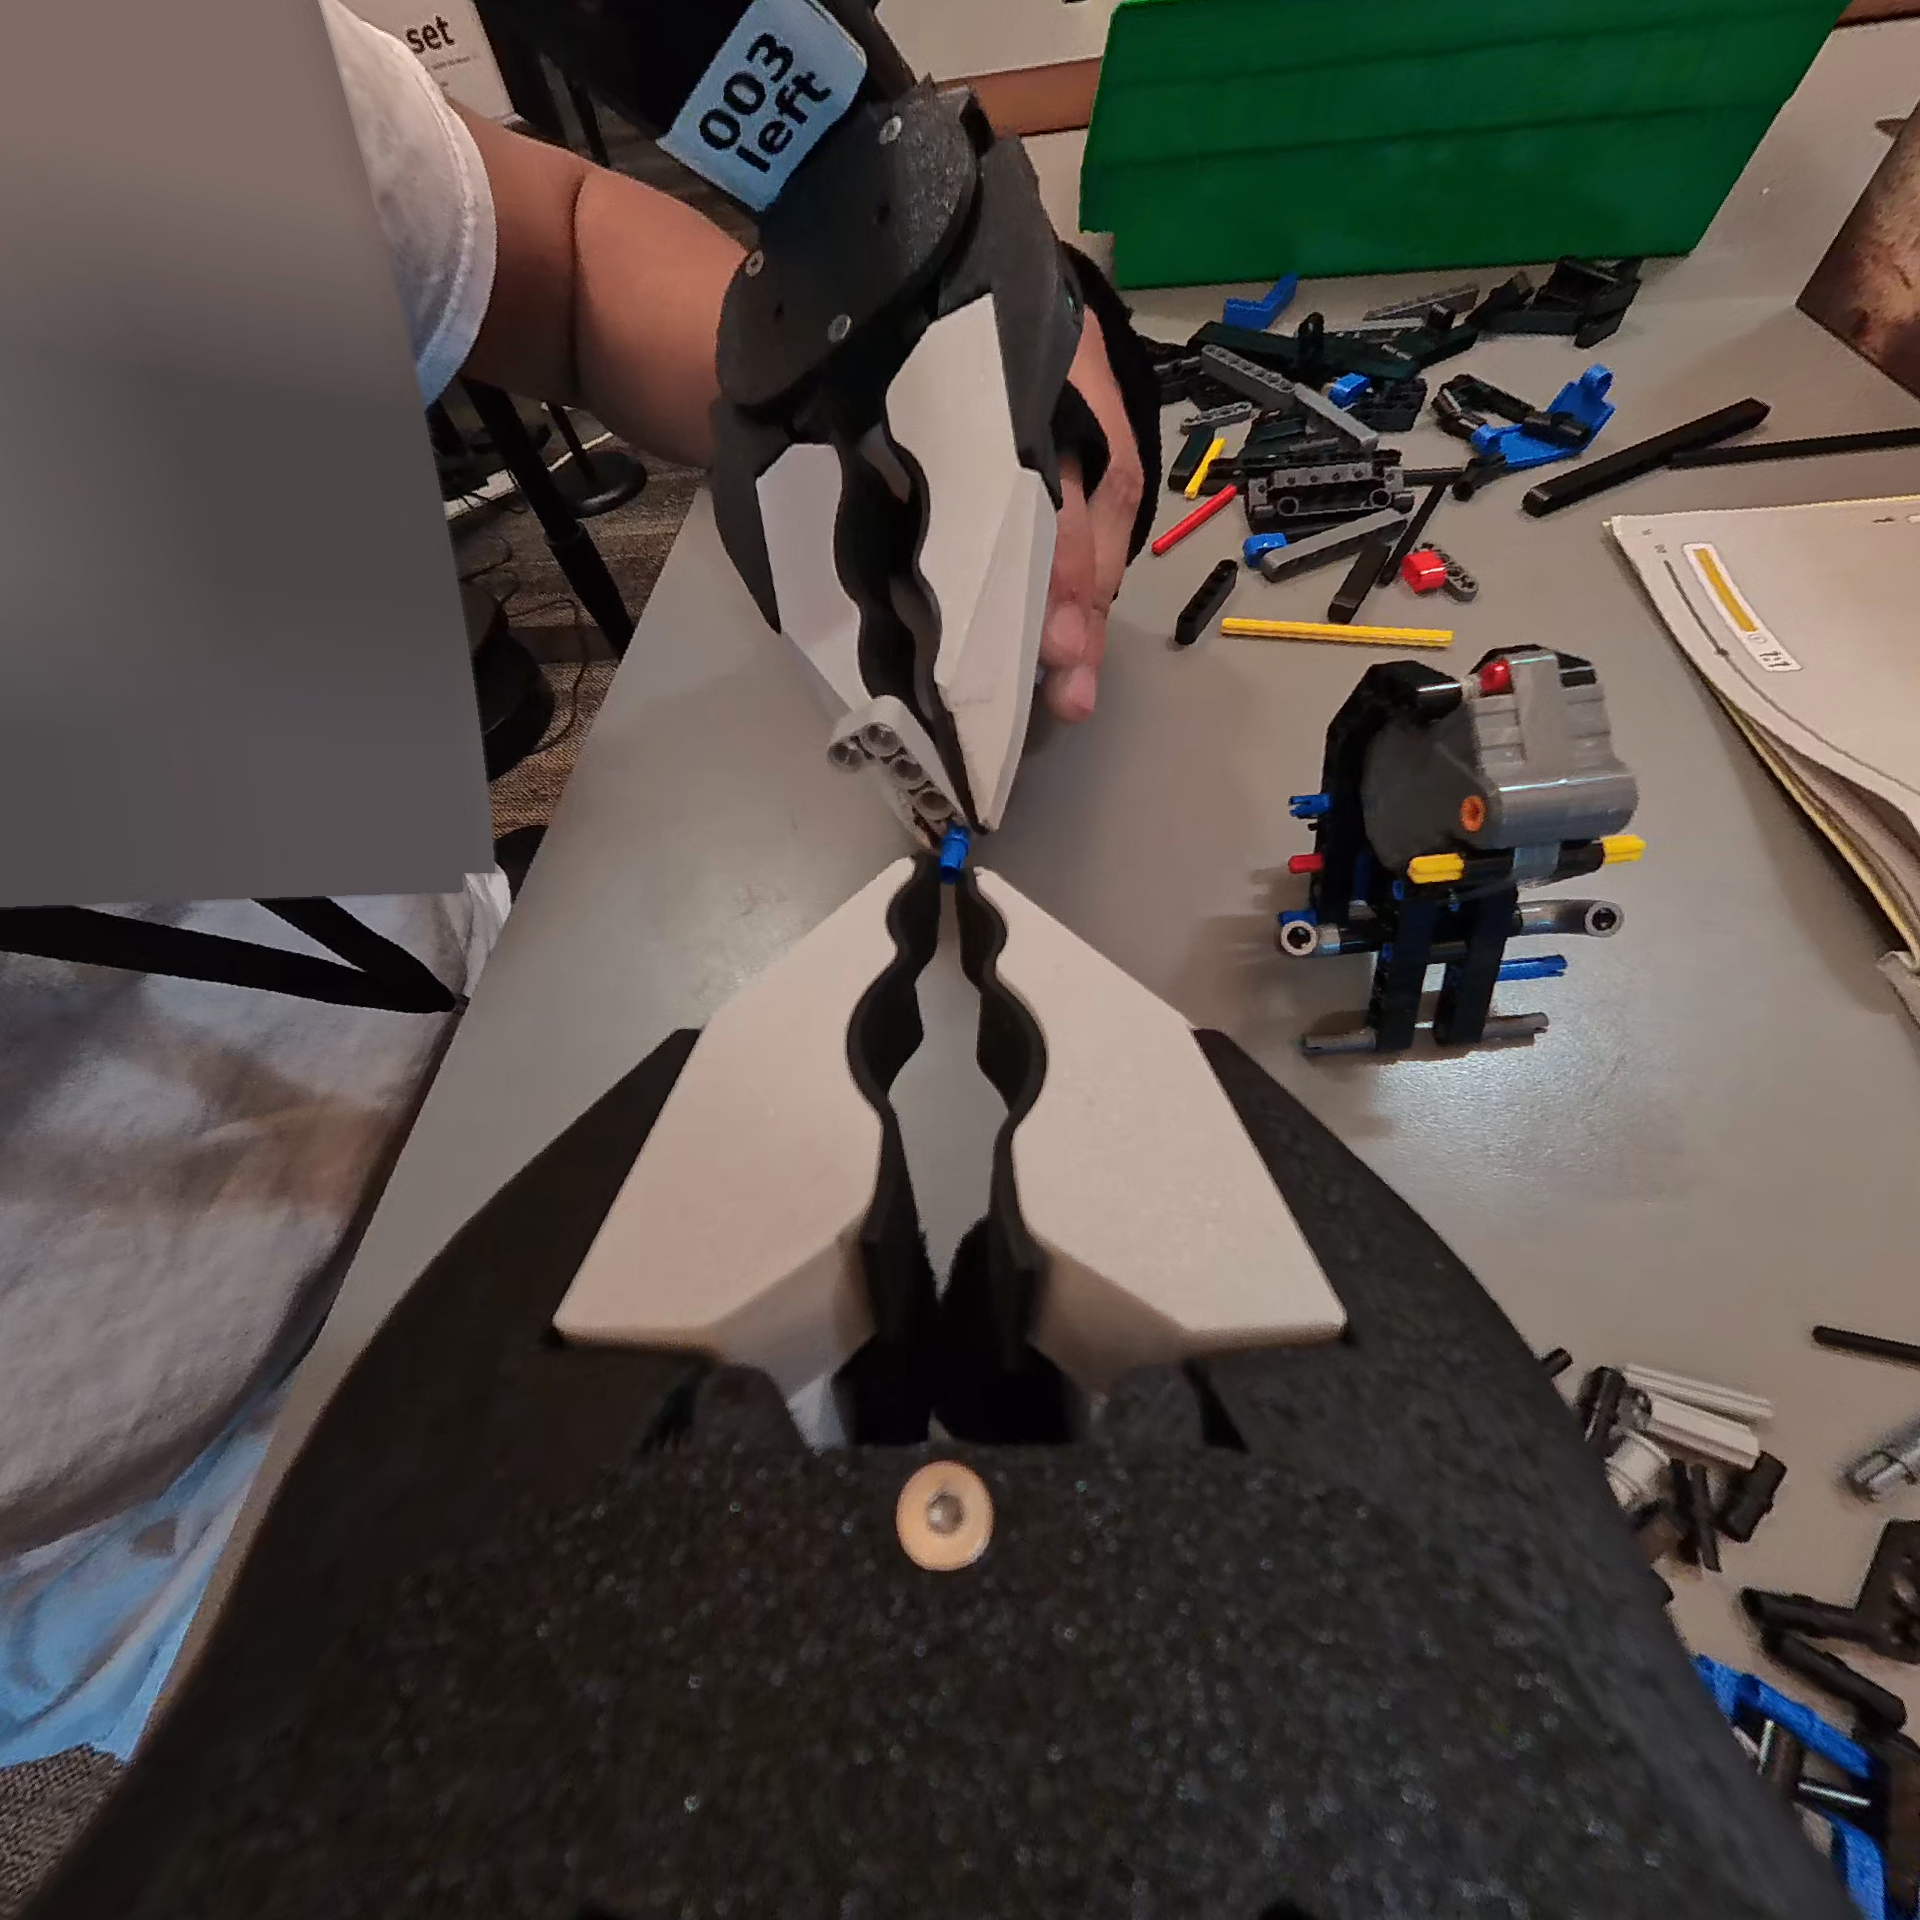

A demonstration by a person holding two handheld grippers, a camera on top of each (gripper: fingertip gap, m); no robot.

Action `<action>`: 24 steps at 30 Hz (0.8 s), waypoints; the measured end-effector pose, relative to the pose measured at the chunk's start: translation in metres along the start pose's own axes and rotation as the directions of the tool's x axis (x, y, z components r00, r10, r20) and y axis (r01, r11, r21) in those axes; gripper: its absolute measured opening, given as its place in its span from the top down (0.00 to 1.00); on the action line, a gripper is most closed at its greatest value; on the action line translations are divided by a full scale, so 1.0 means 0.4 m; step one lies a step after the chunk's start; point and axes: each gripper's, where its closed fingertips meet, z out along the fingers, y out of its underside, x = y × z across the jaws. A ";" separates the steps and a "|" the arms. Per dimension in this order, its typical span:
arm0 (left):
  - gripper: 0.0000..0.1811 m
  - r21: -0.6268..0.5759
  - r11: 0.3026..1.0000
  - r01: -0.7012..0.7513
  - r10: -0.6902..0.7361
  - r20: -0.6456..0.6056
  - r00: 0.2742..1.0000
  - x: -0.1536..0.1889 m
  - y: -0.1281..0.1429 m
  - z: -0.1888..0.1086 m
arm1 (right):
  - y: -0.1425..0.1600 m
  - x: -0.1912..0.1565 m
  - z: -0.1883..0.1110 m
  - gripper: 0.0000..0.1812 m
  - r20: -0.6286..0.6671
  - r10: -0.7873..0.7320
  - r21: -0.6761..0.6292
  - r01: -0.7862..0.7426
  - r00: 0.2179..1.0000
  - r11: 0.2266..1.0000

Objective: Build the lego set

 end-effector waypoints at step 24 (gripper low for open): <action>0.97 -0.037 0.997 -0.062 0.062 0.021 0.998 0.009 0.016 0.012 | -0.016 0.030 -0.030 0.98 -0.072 0.027 0.048 -0.023 0.997 0.999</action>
